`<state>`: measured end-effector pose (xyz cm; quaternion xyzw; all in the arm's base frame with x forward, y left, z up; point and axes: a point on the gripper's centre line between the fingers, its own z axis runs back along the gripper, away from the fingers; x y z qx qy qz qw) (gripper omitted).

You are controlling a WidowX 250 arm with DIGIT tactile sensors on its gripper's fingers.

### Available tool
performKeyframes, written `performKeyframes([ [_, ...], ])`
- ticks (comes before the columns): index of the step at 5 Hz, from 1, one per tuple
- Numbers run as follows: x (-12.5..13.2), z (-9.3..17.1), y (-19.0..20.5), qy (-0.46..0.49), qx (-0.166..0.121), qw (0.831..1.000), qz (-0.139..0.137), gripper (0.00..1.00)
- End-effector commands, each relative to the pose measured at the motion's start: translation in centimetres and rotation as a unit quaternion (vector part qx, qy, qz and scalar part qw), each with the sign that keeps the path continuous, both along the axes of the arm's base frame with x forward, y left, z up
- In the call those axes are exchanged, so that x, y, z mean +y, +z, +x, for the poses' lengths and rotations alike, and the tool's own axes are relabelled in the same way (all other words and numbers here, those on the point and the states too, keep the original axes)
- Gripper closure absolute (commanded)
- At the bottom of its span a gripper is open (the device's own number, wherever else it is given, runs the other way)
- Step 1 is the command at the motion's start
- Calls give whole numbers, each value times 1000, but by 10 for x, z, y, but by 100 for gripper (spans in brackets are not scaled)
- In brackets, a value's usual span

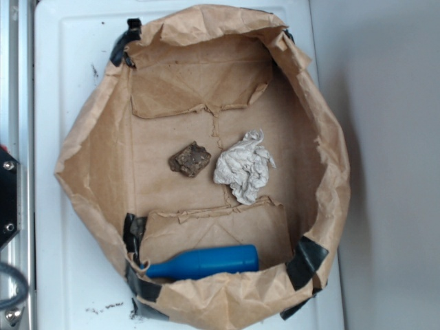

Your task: Grab the rock.

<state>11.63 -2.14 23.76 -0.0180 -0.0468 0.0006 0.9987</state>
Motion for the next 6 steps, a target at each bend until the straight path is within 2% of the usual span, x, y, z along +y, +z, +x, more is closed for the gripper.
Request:
performKeyframes([
  [1,0,0,0,0,0,1000,0,0],
  [2,4,50,0,-4,-31,999,-41,0],
  [3,13,100,-13,15,-42,998,-34,0],
  [4,14,140,2,-10,-96,992,-76,0],
  [6,14,140,2,-10,-96,992,-76,0],
])
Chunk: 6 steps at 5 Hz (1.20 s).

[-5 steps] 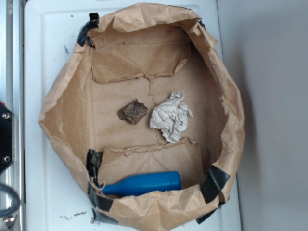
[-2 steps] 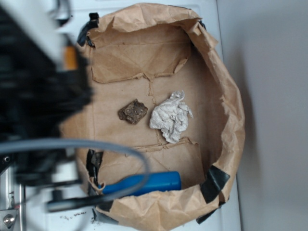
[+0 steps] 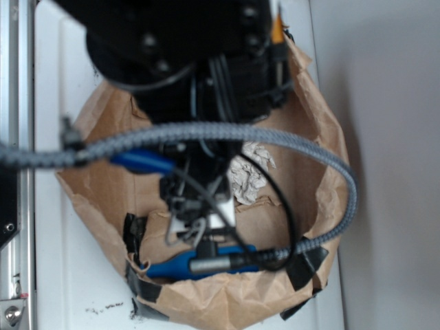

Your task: Grab the rock.

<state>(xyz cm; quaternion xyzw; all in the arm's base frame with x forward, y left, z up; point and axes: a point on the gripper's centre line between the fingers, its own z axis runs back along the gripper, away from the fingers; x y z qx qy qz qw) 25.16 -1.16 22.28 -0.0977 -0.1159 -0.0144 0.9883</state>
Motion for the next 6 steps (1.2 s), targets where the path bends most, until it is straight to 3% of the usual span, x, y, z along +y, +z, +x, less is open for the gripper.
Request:
performKeyframes([
  [1,14,22,-32,0,-43,998,36,0],
  [2,10,13,-82,-19,-37,997,59,0],
  [3,16,15,-120,-32,-11,998,60,0],
  [4,19,3,-145,-25,11,997,73,0],
  [6,2,-3,-179,-55,30,996,67,0],
])
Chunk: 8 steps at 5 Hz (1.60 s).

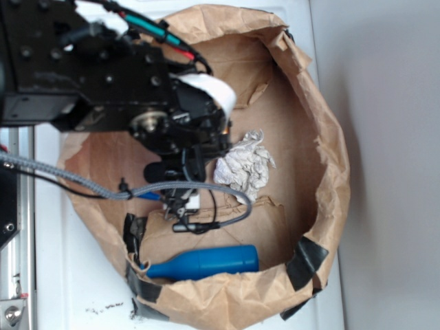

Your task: Grab the rock.

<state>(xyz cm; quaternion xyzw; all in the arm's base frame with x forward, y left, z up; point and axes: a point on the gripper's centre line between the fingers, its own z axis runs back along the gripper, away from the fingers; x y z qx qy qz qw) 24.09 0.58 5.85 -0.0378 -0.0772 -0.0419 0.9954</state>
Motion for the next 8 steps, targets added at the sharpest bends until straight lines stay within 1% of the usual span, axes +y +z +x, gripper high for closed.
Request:
performKeyframes([
  [1,-25,3,-46,-36,18,999,15,0],
  [2,-26,3,-48,-32,28,999,12,100],
  [3,-24,12,-46,-34,32,999,16,100],
  [4,-26,8,-34,-41,17,999,12,100],
  [5,-24,-1,8,-33,-33,999,-11,100],
  [6,-10,-14,57,-17,-92,994,-50,100],
  [7,31,-5,67,17,-104,992,-68,100],
  [8,37,2,67,38,-102,992,-59,100],
])
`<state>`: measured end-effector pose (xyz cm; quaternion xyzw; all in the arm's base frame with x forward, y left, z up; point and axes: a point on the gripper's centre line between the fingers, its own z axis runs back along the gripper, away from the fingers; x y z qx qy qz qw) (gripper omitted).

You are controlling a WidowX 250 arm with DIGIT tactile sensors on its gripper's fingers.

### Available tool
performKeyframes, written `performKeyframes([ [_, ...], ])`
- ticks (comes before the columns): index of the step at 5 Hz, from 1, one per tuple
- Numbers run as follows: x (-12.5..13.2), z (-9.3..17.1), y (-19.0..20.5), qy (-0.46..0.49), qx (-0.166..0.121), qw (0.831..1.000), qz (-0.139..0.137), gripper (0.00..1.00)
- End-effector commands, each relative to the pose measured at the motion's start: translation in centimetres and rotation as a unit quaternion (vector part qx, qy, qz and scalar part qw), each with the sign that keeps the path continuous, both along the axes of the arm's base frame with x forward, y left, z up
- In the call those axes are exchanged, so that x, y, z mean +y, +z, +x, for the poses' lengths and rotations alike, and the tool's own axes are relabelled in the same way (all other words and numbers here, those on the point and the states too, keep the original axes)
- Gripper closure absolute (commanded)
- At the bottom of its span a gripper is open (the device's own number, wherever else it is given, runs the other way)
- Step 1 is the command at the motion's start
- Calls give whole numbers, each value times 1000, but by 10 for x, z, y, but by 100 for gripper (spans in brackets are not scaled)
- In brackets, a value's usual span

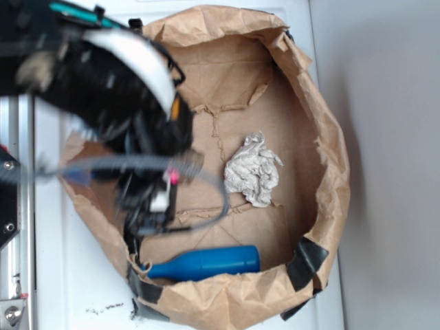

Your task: Grab the rock.

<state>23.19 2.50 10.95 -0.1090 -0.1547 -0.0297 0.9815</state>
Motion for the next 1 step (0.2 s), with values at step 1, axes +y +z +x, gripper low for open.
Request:
performKeyframes([
  [1,15,22,12,12,13,998,53,49],
])
